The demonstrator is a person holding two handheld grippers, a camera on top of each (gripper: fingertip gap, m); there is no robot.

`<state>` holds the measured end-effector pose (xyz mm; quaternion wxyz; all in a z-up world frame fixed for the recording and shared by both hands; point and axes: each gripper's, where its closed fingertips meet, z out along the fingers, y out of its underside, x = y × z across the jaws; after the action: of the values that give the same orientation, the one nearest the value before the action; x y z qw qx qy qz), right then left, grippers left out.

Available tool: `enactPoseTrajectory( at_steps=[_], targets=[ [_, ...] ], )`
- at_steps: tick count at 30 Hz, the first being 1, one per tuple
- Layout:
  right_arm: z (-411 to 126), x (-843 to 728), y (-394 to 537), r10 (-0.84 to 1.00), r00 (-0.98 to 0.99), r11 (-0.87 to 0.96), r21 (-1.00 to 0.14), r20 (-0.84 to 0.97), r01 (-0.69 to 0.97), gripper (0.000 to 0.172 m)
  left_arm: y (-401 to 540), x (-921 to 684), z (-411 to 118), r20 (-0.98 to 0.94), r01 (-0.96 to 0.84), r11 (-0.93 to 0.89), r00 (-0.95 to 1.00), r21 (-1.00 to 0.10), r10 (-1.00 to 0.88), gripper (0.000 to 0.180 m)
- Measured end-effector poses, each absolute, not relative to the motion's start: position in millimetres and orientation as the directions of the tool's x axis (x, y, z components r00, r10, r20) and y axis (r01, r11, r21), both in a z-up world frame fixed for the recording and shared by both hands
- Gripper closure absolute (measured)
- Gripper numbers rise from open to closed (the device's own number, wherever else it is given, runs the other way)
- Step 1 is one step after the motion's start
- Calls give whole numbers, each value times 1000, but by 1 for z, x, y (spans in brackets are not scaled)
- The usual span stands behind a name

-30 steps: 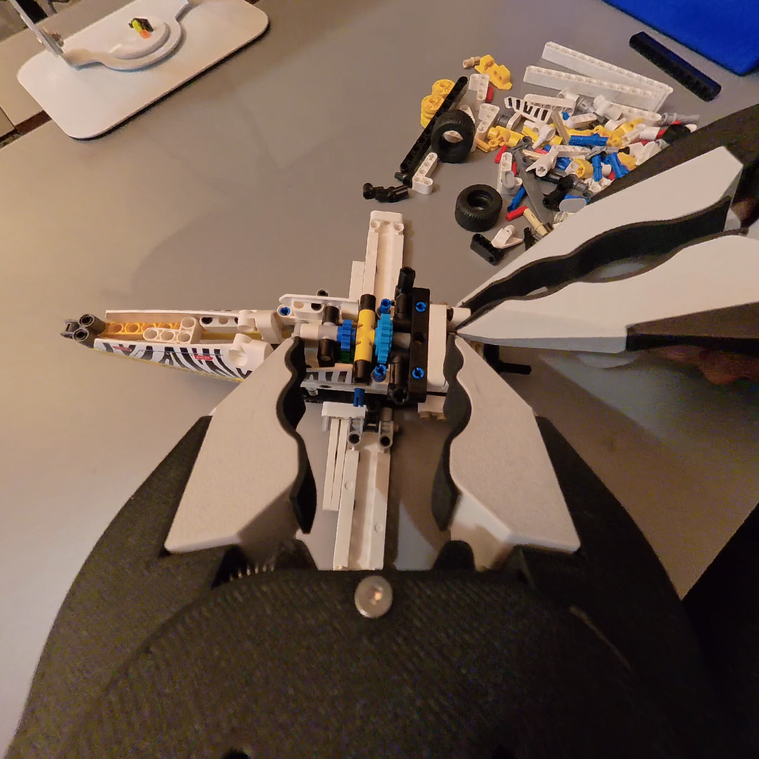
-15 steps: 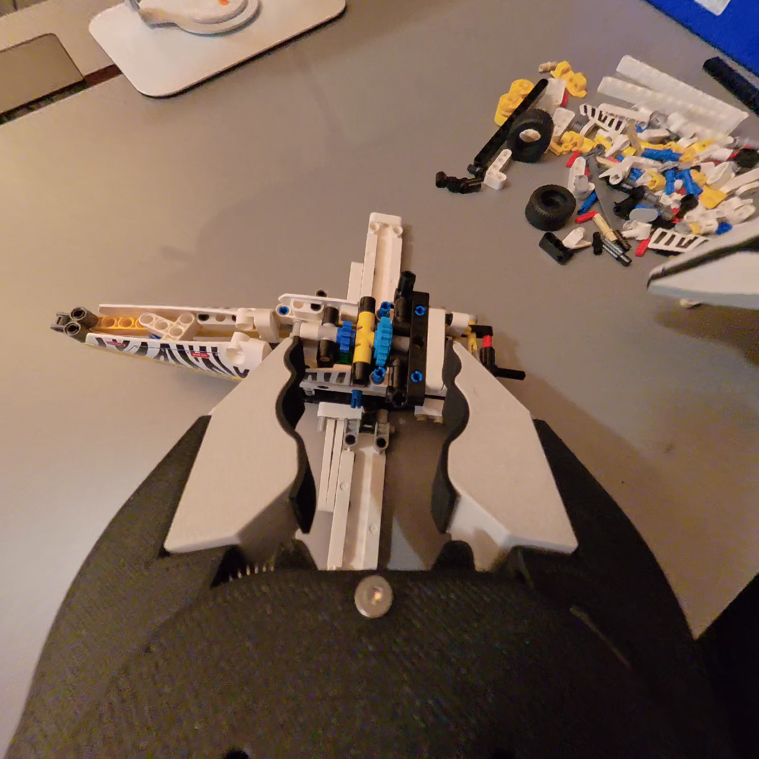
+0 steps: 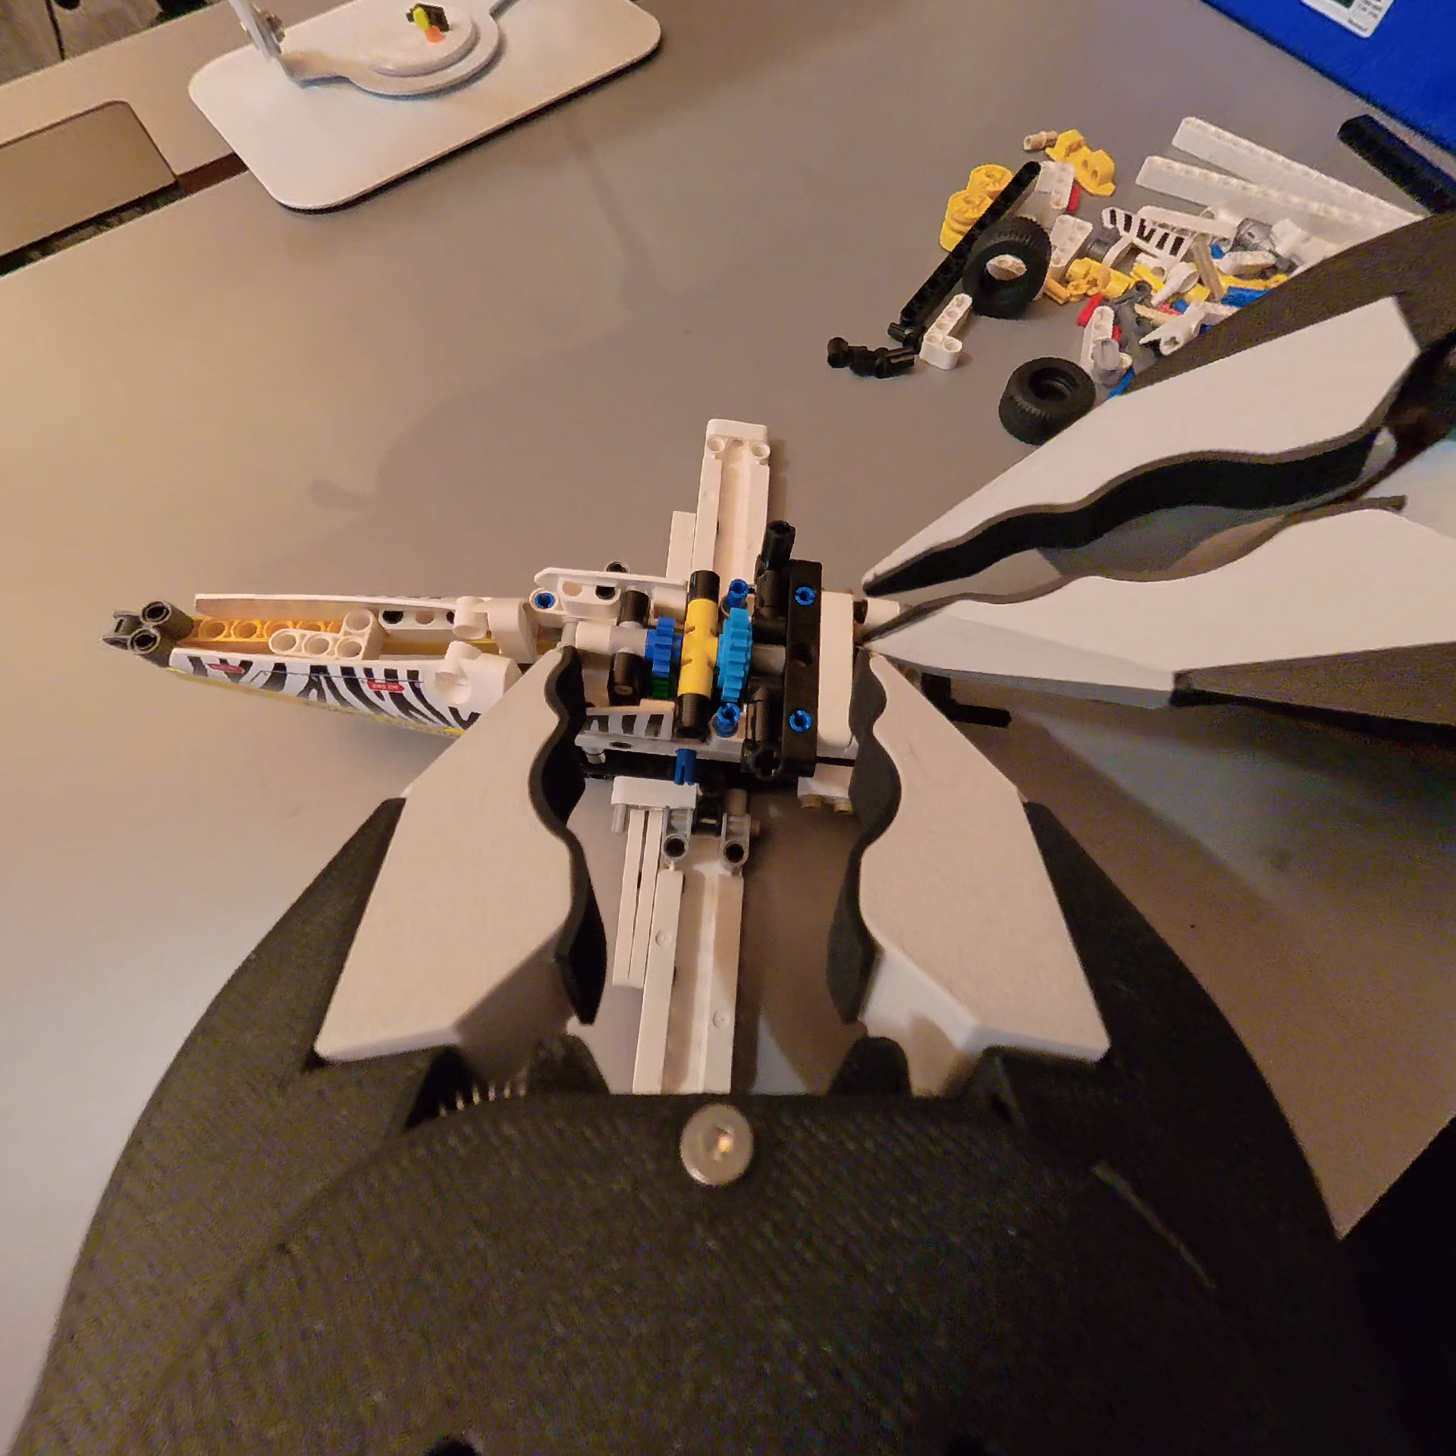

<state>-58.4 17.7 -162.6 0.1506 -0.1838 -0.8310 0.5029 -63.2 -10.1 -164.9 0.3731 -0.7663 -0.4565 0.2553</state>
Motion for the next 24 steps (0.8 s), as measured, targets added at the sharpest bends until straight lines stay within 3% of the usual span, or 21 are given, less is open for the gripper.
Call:
enactPoseTrajectory(
  at_steps=[10, 18, 24],
  targets=[
    [-164, -54, 25, 476, -878, 436, -882, 57, 179, 166, -4, -61, -165, -54, 489, -309, 467, -816, 882, 113],
    [-164, -52, 38, 525, -831, 302, -873, -183, 382, 167, 8, -61, -165, -58, 471, -317, 485, -823, 872, 113],
    [-164, -50, 43, 546, -836, 360, -883, -62, 301, 166, 12, -60, -164, -52, 467, -313, 491, -827, 869, 113]
  ],
)
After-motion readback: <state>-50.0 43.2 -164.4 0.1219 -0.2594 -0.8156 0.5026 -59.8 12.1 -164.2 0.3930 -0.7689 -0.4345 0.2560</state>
